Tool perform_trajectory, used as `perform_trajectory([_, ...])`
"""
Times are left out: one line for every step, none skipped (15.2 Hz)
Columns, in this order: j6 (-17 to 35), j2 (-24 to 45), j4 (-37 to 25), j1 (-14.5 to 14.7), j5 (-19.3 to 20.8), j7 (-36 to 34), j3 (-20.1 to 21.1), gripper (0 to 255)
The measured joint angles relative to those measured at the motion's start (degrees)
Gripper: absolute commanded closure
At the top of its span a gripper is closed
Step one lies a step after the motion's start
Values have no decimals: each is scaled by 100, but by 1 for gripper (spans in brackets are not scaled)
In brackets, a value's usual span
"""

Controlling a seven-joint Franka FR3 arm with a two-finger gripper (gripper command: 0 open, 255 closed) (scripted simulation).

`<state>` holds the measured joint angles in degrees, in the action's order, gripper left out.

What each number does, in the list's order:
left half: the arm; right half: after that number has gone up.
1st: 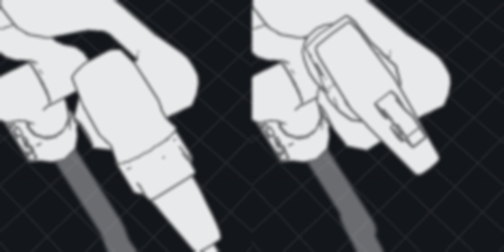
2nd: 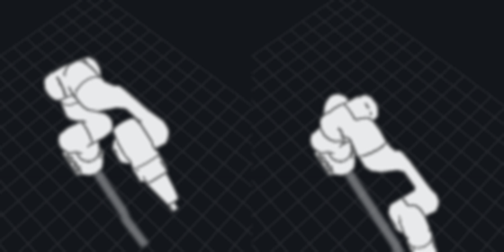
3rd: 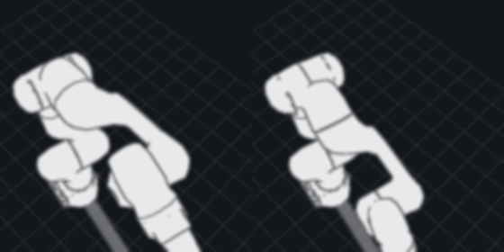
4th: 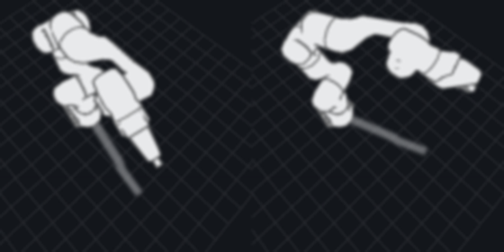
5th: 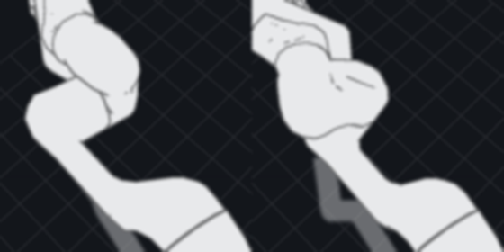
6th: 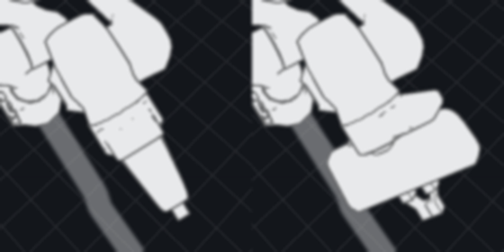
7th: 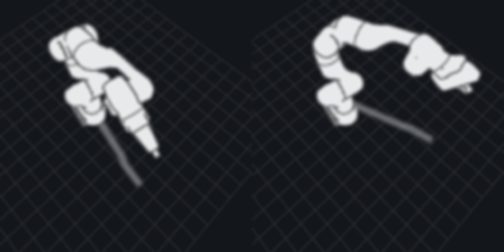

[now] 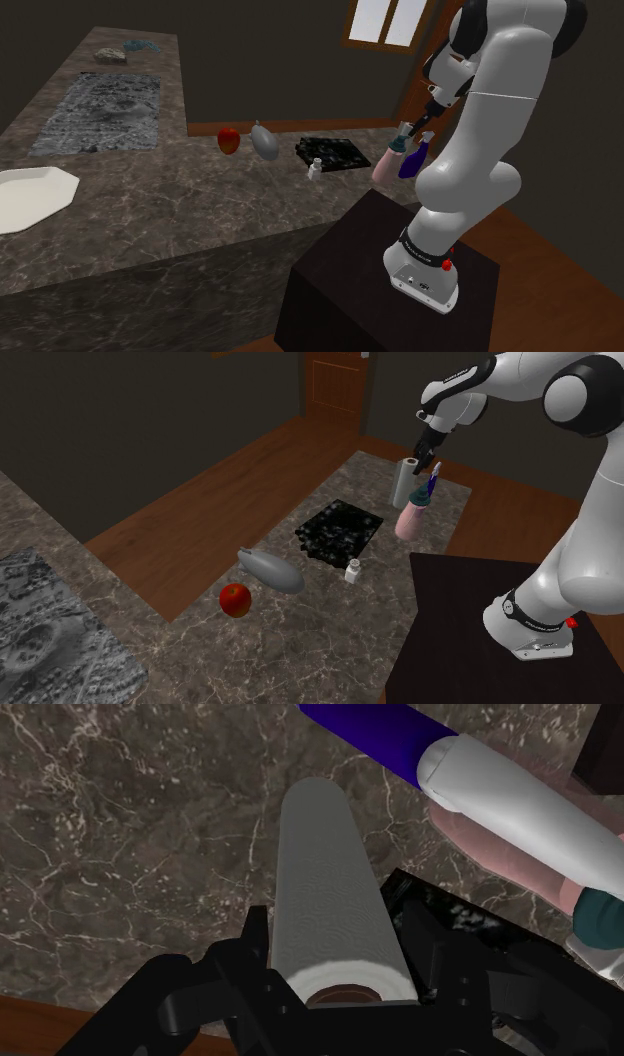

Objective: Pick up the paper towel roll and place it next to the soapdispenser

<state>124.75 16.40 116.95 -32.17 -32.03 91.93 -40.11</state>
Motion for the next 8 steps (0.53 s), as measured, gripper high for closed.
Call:
perform_trajectory([2,0,1,0,-1,1,0,255])
perform_trajectory([2,0,2,0,-1,1,0,255])
perform_trajectory([3,0,2,0,-2,2,1,0])
perform_trajectory([3,0,2,0,-2,2,1,0])
perform_trajectory([3,0,3,0,-2,2,1,0])
perform_trajectory([3,0,3,0,-2,2,1,0])
perform_trajectory([3,0,3,0,-2,2,1,0])
perform_trajectory([3,0,3,0,-2,2,1,0])
